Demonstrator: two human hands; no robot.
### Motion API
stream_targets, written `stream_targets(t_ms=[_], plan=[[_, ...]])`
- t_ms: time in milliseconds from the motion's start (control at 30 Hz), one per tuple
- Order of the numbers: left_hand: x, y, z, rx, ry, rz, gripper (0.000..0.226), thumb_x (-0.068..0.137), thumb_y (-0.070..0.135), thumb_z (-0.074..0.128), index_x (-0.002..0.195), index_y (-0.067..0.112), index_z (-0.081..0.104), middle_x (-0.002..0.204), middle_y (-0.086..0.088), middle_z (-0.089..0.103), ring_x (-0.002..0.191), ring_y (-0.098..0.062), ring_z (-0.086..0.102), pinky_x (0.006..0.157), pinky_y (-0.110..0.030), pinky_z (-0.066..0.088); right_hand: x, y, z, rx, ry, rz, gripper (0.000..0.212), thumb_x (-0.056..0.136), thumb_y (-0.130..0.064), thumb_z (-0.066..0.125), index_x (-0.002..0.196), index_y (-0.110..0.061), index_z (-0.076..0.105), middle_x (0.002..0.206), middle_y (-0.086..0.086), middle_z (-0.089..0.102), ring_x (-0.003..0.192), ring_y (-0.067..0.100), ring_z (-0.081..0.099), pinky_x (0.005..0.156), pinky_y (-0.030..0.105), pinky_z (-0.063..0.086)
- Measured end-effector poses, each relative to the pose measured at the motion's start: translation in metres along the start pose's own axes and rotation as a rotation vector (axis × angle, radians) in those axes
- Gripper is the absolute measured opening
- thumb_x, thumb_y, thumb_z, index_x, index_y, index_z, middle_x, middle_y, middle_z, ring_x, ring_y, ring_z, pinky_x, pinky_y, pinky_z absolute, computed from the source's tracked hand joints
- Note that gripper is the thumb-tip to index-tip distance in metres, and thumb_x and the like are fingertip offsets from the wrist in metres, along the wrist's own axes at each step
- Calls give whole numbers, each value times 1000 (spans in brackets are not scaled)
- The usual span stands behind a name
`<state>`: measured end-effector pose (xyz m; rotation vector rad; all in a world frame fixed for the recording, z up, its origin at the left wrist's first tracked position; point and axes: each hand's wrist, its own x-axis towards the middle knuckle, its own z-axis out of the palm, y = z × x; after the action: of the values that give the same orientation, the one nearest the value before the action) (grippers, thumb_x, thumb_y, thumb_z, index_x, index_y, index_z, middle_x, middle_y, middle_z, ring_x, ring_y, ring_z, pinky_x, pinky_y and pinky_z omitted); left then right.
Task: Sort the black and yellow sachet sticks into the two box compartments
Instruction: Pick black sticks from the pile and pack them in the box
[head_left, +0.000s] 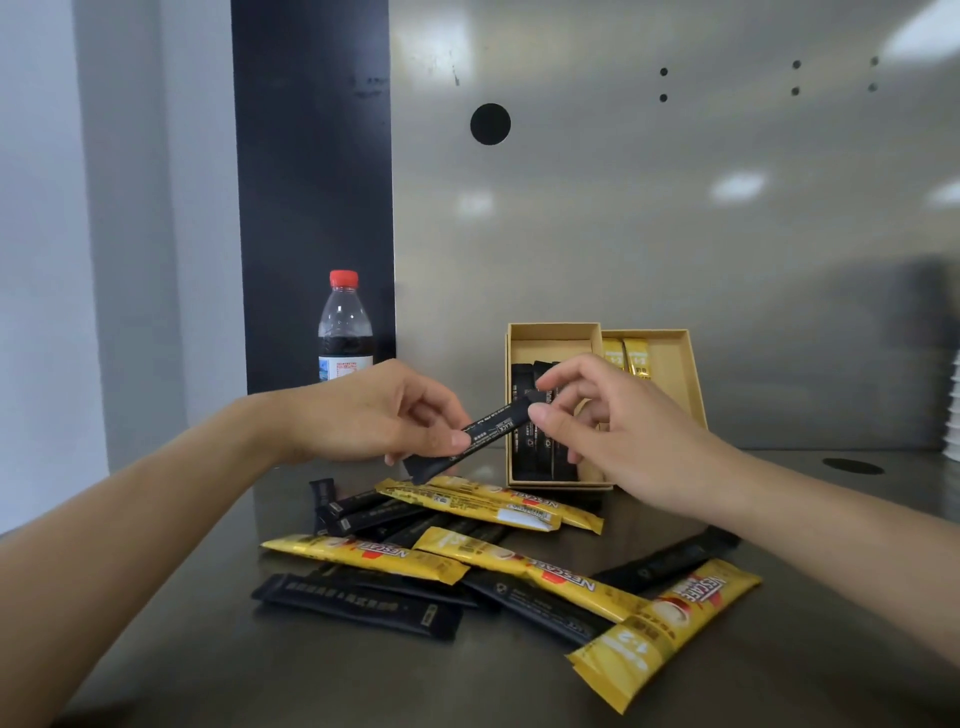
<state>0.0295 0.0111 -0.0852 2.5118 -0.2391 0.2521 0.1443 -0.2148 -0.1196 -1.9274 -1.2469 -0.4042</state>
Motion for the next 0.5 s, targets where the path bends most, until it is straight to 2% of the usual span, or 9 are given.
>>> stream_targets(t_ms=[100,200,300,433,500], plan=[[1,1,2,-26,34,26,9,92,23,70,97,17,74,84,0,75,73,-9,63,64,-27,44,0,1,-1,-15,10,19,24,97,-39,59,119,-31,53,97,-12,68,72,0,69,60,10,48],[2,2,2,-31,51,48,14,94,16,68,107,16,74,96,-10,77,80,-12,65,67,-30,46,2,2,-2,16,28,32,10,99,-30,58,108,-28,61,92,-9,71,67,4,69,58,10,49],[3,1,2,-28,57,49,17,95,14,67,111,16,74,103,-13,77,87,-17,67,69,-32,46,3,0,-3,100,32,61,12,99,-30,57,110,-28,61,91,-6,73,67,9,70,54,10,45],[4,2,4,-35,81,67,19,94,8,67,111,9,74,99,-16,76,79,-6,67,62,-10,46,1,-2,-3,198,-34,65,15,100,-35,54,106,-26,64,90,-4,75,74,20,70,61,18,46],[4,2,4,-20,81,64,18,94,10,68,111,11,75,98,-16,76,78,-8,65,62,-15,45,1,-1,-2,168,-38,55,15,99,-36,56,108,-26,63,89,-5,75,70,14,70,59,15,46]])
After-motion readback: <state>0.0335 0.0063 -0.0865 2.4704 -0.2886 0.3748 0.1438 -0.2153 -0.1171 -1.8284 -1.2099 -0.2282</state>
